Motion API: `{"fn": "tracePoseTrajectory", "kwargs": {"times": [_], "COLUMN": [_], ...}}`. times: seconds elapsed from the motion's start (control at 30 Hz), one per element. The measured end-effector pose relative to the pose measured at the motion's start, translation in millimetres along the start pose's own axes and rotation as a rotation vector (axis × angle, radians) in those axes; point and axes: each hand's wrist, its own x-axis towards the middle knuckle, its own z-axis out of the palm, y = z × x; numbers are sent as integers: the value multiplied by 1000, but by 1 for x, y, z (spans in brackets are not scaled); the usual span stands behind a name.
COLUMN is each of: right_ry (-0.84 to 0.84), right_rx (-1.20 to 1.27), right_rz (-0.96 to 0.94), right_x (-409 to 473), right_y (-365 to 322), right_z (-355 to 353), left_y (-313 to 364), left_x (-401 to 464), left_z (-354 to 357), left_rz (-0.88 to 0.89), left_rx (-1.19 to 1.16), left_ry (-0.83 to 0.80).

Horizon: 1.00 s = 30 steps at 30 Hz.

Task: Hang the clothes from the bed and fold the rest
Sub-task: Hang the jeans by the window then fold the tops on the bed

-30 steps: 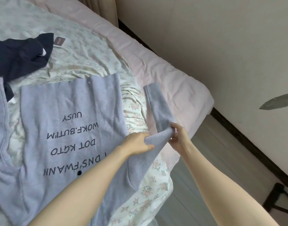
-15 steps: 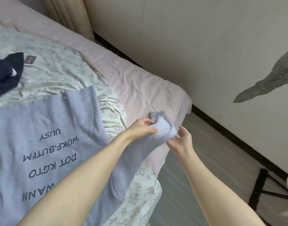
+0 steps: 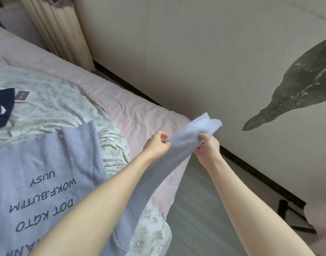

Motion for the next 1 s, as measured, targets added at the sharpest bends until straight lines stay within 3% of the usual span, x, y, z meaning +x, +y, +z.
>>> {"fn": "tracePoseTrajectory", "kwargs": {"times": [0.13,0.23,0.53,0.63,0.73,0.87,0.93,1.0], "right_ry": [-30,-101,-455,-588,-814,-878,-899,-960], "right_rx": [-271,-396,-636,-747,-1079,-1625,-1857,-1933], "right_rz": [-186,-271,-490,-478,-329,-394,-405,-425], "right_x": [-26,-58,-174,-203,-206,-189,-182,-179], "right_y": [21,49,197,262,329,390,400,406], "right_z": [35,75,226,266,281,257,235,220], "left_y": [-25,-66,-258,-321,-378,-436,-448,-454], "left_x": [-17,-45,-182,-217,-248,-276,-280,-281], "left_z": [-36,-81,-213,-239,-253,-254,-250,-250], "left_rz": [-103,-152,-499,-634,-761,-915,-852,-755], "left_rx": [-202,-328,-180,-124,-78,-129,-256,-481], "left_ry": [57,237,642,755,847,805,831,887]}}
